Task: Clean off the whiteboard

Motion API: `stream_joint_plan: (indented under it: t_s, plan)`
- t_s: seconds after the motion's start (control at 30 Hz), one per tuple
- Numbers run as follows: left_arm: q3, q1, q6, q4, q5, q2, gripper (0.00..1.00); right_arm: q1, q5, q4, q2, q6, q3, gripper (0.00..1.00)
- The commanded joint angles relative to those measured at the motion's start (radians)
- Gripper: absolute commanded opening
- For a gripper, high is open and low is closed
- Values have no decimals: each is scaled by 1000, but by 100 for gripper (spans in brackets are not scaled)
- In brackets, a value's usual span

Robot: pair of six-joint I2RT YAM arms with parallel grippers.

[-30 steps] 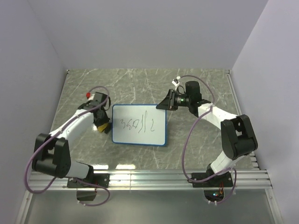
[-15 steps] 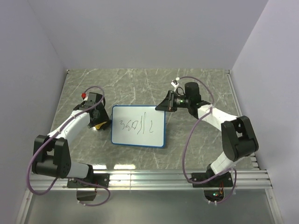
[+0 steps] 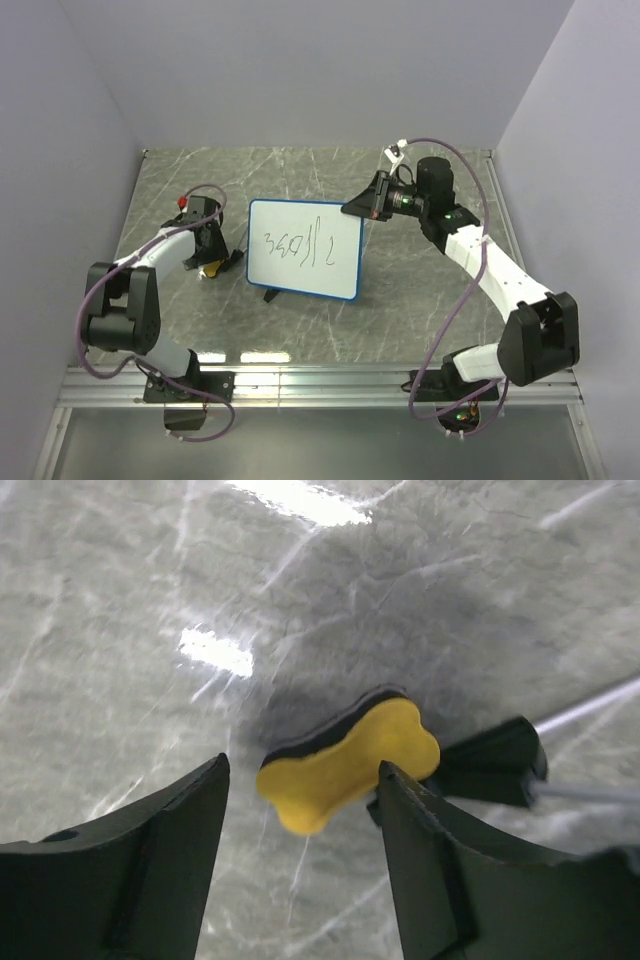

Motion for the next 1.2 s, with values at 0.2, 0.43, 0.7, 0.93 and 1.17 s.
stream_joint_plan:
  t_s: [0.2, 0.43, 0.7, 0.93, 1.17]
  plan:
    - [-15, 2, 35, 81, 83, 51, 60, -79, -4, -52, -115, 37, 125, 0]
    - [-49, 0, 18, 95, 142, 42, 60, -102, -1, -67, -118, 31, 141, 0]
    - [-46, -1, 3, 92, 231, 84, 66, -108, 1, -70, -126, 26, 129, 0]
    - [-51, -29, -30, 85, 304, 179, 59, -110, 7, -81, -131, 19, 127, 0]
    - [-63, -14, -91, 98, 346, 226, 0, -111, 10, -101, -141, 5, 129, 0]
